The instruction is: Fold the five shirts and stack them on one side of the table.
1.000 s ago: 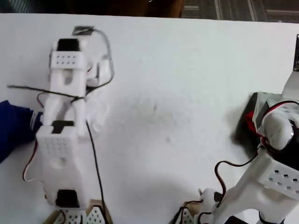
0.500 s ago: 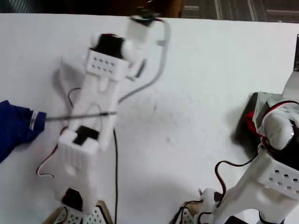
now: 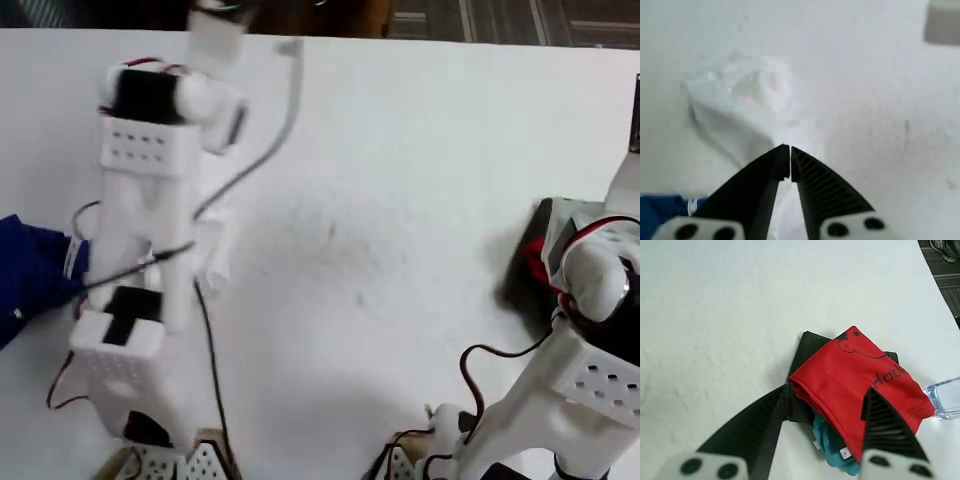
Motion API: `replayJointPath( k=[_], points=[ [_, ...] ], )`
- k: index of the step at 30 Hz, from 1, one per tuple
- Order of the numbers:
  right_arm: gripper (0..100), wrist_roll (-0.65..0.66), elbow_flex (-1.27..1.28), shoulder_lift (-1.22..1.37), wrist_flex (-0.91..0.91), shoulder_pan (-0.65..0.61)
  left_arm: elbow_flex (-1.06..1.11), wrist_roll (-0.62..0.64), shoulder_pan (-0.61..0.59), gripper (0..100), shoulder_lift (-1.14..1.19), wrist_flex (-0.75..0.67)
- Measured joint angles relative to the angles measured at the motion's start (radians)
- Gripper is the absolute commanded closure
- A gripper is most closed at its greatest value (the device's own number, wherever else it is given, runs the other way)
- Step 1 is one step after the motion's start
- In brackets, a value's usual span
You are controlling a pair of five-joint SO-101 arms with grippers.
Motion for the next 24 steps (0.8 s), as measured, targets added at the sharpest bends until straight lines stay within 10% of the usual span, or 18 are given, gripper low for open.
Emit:
replayJointPath(
  k=[5, 18, 24],
  points=[
    [76.9, 0.000, 0.000, 0.000, 0.000, 0.000, 0.249, 0.035, -0.157, 68, 0.002, 0.000],
    [76.9, 0.000, 0.000, 0.000, 0.000, 0.000, 0.680, 0.041, -0.301, 73, 0.012, -0.178],
    [76.9, 0.000, 0.000, 0.000, 0.000, 0.000, 0.922, 0.043, -0.219, 99, 0.012, -0.373]
  ],
)
